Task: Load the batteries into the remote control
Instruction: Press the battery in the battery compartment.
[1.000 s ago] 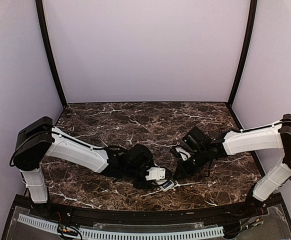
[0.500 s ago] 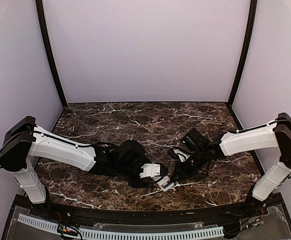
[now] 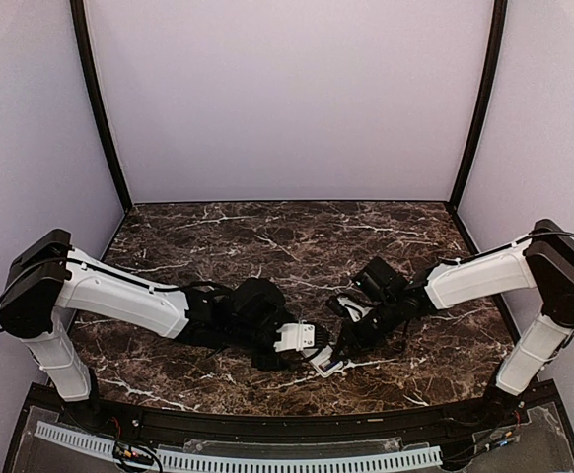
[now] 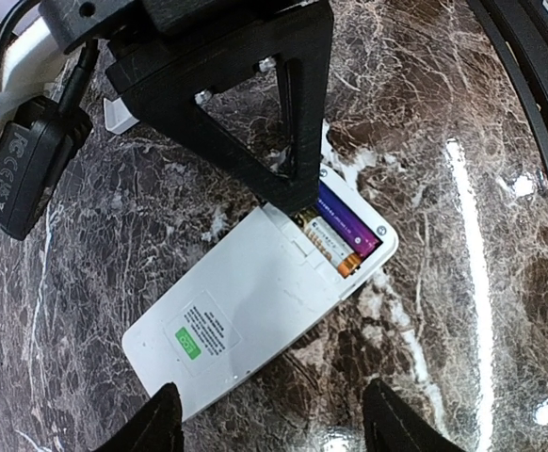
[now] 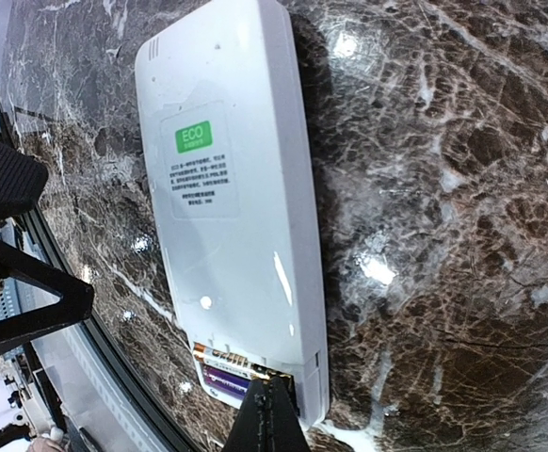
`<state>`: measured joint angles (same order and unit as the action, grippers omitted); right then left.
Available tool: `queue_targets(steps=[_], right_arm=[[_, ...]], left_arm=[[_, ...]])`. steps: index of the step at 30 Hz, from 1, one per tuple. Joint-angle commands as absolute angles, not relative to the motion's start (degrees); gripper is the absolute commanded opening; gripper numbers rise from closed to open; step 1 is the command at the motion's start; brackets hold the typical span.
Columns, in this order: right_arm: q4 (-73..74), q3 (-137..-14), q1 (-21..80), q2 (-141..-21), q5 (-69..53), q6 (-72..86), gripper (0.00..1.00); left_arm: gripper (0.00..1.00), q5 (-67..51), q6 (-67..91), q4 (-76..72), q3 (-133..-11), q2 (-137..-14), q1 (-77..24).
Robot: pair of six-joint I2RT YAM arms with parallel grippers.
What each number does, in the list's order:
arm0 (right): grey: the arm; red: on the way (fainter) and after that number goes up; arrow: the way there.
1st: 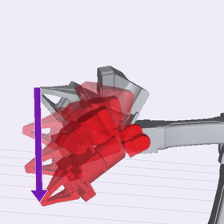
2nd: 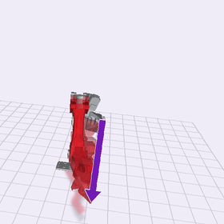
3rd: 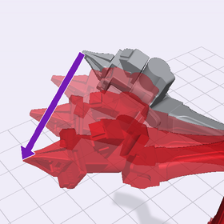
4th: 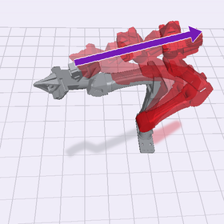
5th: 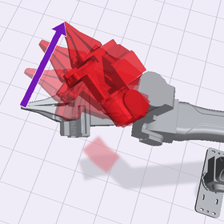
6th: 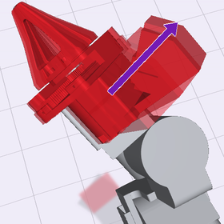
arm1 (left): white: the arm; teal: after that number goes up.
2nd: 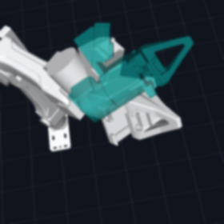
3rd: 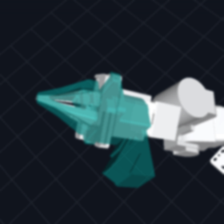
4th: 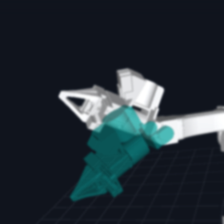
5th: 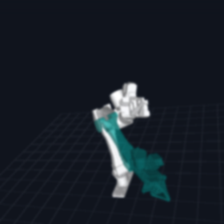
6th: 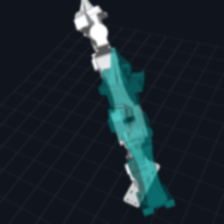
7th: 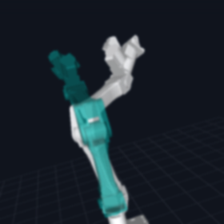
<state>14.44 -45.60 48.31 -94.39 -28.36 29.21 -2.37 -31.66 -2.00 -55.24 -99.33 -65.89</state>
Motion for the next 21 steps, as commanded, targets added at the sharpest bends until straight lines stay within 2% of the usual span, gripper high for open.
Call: queue_targets(steps=[1, 8, 21], right_arm=[[16.9, -44.6, 48.3, -94.2, -27.0, 28.1, 0.0], [19.0, -50.0, 50.7, -91.2, -27.8, 27.2, 0.0], [15.3, -49.0, 52.1, -99.2, -27.5, 26.6, 0.0]], left_arm=[[0.65, -1.4, -31.1, -1.9, -53.7, -98.8, -65.7], [0.65, -1.3, -30.1, -3.4, -52.9, -97.3, -65.3], [0.65, 1.8, -29.2, -4.5, -50.7, -95.9, -64.9]])
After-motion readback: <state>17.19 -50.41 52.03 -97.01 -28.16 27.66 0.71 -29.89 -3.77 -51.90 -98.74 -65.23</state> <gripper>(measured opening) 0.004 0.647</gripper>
